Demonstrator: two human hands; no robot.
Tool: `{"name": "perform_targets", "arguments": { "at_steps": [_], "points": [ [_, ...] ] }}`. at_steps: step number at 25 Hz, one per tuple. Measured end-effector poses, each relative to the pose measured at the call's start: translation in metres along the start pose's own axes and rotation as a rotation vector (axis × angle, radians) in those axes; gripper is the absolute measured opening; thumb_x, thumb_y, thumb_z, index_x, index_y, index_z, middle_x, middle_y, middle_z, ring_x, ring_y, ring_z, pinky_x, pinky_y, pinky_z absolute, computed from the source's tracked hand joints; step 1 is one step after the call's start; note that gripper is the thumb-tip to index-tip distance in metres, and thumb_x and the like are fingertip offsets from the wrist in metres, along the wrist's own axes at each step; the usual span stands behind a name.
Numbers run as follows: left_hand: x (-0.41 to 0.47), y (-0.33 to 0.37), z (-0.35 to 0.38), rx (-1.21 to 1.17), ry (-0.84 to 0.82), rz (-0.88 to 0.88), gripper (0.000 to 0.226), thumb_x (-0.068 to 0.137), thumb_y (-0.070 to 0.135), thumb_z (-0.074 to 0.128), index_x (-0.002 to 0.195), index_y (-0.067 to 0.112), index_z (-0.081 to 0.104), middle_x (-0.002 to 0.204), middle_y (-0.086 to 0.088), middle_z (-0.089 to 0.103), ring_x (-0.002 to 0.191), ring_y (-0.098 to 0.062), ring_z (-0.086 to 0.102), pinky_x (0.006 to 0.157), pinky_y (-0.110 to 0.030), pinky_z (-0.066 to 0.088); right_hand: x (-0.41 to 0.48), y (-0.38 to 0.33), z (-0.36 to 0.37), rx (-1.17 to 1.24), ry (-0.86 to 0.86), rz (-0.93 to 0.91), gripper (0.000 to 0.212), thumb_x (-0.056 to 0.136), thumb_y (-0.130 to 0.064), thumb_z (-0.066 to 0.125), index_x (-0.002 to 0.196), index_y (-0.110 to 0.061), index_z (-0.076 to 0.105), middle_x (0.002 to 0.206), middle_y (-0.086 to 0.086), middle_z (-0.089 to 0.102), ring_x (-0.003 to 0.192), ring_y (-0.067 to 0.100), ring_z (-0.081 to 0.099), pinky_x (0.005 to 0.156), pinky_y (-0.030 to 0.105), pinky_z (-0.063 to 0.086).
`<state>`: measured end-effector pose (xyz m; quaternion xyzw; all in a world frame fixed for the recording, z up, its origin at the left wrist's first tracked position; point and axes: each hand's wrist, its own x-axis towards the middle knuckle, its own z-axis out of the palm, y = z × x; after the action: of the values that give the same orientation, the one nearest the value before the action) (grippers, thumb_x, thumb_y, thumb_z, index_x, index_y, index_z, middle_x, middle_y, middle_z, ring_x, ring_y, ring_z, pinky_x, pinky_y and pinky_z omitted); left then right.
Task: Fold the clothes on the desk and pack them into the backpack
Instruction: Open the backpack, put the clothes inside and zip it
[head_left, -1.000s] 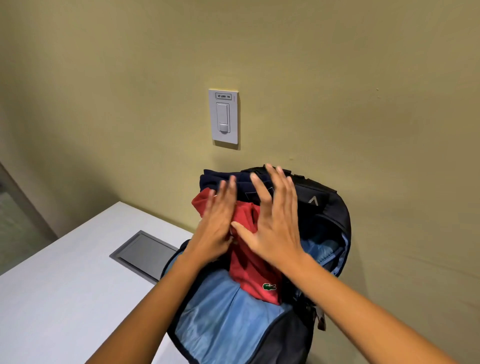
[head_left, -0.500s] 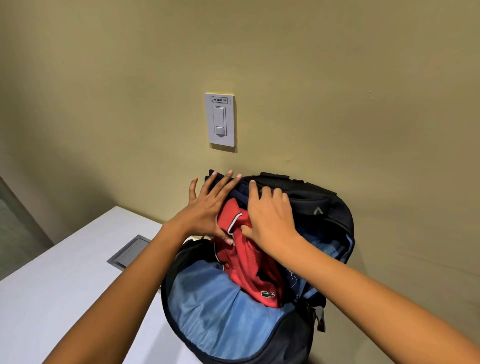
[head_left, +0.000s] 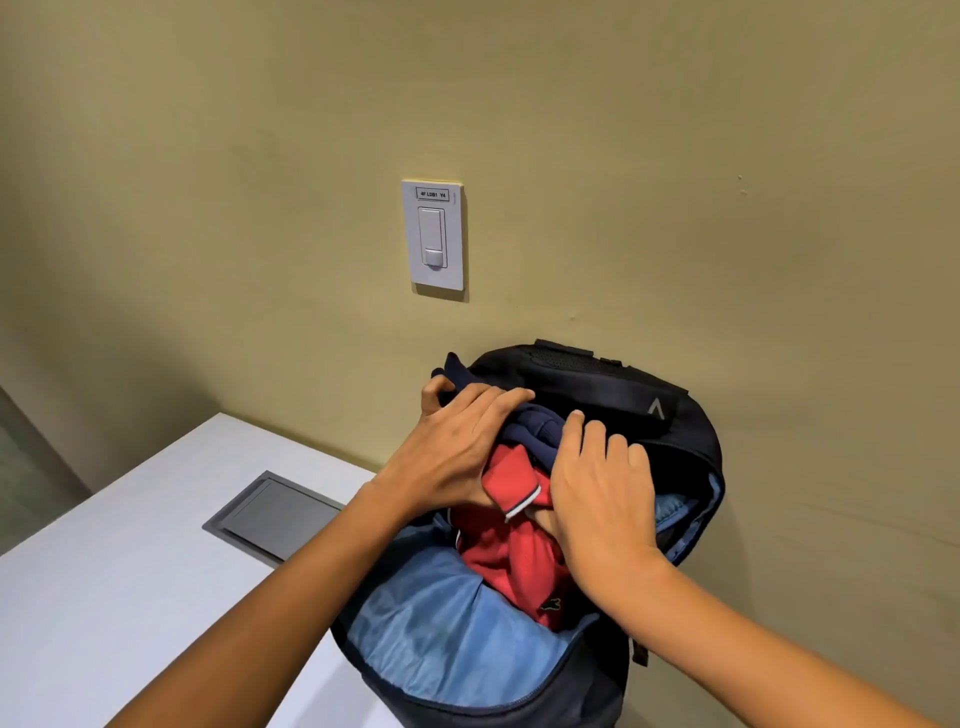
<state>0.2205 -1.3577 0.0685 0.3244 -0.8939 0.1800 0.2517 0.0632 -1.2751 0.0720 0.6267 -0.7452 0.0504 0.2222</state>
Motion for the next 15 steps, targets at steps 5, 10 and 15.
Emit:
{"name": "perform_targets", "arguments": {
  "at_steps": [5, 10, 15],
  "points": [
    [0.009, -0.012, -0.010, -0.154, -0.150, -0.034, 0.116, 0.056, 0.083, 0.058, 0.148, 0.026, 0.016, 0.129, 0.009, 0.052, 0.126, -0.007, 0.043, 0.102, -0.036, 0.010, 0.022, 0.020, -0.012, 0.099, -0.093, -0.189, 0.084, 0.067, -0.059, 0.077, 0.128, -0.012, 0.043, 0.117, 0.007, 0.052, 0.102, 0.026, 0.055, 0.082, 0.034, 0.035],
    [0.037, -0.022, -0.020, -0.289, 0.094, -0.190, 0.044, 0.094, 0.053, 0.039, 0.131, 0.030, 0.047, 0.119, 0.016, 0.061, 0.112, -0.002, 0.054, 0.098, -0.035, 0.017, 0.027, 0.023, -0.006, 0.132, -0.108, -0.297, 0.084, 0.068, -0.045, 0.081, 0.130, -0.003, 0.043, 0.119, 0.011, 0.050, 0.105, 0.029, 0.055, 0.085, 0.036, 0.040],
    [0.075, -0.034, -0.014, -0.119, 0.098, -0.254, 0.010, 0.082, 0.029, 0.070, 0.091, 0.026, 0.065, 0.099, 0.010, 0.061, 0.086, -0.012, 0.059, 0.081, -0.031, 0.019, 0.017, 0.018, 0.009, 0.149, 0.022, -0.258, 0.108, 0.037, -0.023, 0.091, 0.133, 0.003, 0.052, 0.107, 0.017, 0.063, 0.068, 0.030, 0.062, 0.059, 0.035, 0.044]
  ]
}}
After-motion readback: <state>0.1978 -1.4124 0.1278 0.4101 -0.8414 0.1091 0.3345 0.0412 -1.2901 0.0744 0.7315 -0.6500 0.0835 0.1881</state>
